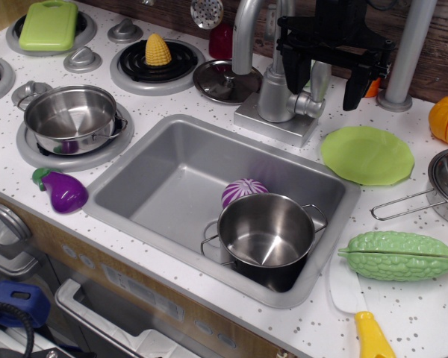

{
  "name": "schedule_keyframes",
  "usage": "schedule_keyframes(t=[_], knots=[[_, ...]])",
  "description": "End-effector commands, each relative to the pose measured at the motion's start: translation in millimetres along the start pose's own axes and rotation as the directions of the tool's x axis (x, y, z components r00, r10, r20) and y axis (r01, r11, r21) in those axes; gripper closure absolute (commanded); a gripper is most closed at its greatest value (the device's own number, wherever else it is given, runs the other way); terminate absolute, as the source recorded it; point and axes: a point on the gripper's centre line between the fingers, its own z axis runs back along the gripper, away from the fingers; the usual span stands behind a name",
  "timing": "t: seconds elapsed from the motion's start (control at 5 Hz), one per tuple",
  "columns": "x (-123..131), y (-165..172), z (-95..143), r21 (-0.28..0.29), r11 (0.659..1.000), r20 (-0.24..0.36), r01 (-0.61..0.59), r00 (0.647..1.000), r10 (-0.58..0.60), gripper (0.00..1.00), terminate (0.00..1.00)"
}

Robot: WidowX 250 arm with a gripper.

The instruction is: Turn lever vertical to front

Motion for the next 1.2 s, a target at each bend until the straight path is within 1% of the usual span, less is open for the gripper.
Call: schedule_keyframes(t=[0.0, 0.2, 0.4, 0.6, 0.8, 1.0], knots=[[0, 0, 0, 0.0, 1.0, 0.0, 0.0, 1.0, 0.0, 0.0, 0.0], [11, 4, 4, -0.012, 1.0, 0.052, 0.011, 0.999, -0.01, 0.0, 0.0], [21, 9, 6, 0.001, 1.0, 0.114, 0.017, 0.993, -0.017, 0.0, 0.0], [30, 10, 14, 0.026, 1.0, 0.179, 0.009, 0.984, -0.013, 0.0, 0.0], [37, 13, 15, 0.048, 0.999, 0.226, 0.008, 0.974, -0.019, 0.0, 0.0], [45, 12, 15, 0.039, 0.999, 0.259, 0.002, 0.966, -0.012, 0.0, 0.0]])
